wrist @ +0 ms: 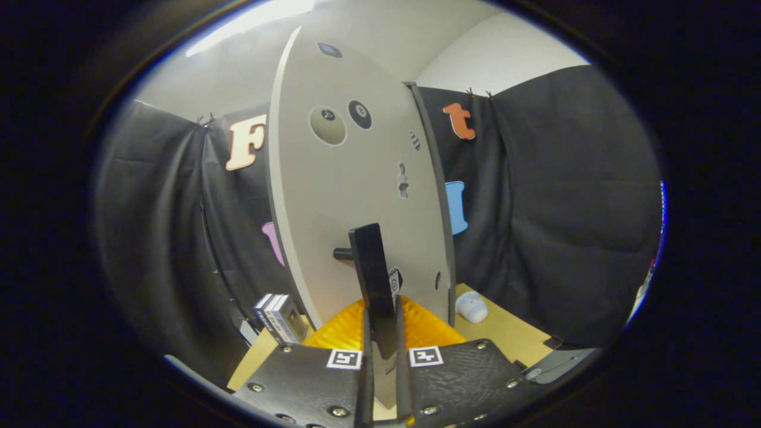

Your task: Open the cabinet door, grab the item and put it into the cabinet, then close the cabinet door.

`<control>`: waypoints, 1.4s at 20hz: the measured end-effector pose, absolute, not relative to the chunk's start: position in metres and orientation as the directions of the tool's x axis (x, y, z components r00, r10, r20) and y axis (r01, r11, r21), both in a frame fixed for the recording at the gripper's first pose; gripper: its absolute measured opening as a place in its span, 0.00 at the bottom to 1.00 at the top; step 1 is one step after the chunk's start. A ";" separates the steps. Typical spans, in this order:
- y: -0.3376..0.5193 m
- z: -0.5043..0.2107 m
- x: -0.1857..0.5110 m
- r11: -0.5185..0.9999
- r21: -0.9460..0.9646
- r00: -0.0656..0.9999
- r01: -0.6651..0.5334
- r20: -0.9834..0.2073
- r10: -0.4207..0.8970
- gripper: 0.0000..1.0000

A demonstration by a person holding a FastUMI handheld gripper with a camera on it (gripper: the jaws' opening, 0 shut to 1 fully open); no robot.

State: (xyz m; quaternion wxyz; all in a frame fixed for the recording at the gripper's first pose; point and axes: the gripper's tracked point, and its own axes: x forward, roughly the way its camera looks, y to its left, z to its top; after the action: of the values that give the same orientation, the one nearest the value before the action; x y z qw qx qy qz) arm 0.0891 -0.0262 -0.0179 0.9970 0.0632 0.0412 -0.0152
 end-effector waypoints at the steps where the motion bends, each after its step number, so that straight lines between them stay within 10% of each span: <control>1: -0.033 -0.016 0.085 0.991 0.120 0.996 0.051 -0.079 -0.042 0.13; 17: -0.130 -0.020 0.081 0.990 0.064 0.990 0.123 -0.076 -0.118 0.12; 28: -0.196 -0.020 0.099 0.993 0.106 0.997 -0.053 -0.055 0.059 0.06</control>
State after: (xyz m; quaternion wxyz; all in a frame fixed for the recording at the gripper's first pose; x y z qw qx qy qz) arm 0.0987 -0.1957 -0.0205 0.9978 0.0522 0.0288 0.0282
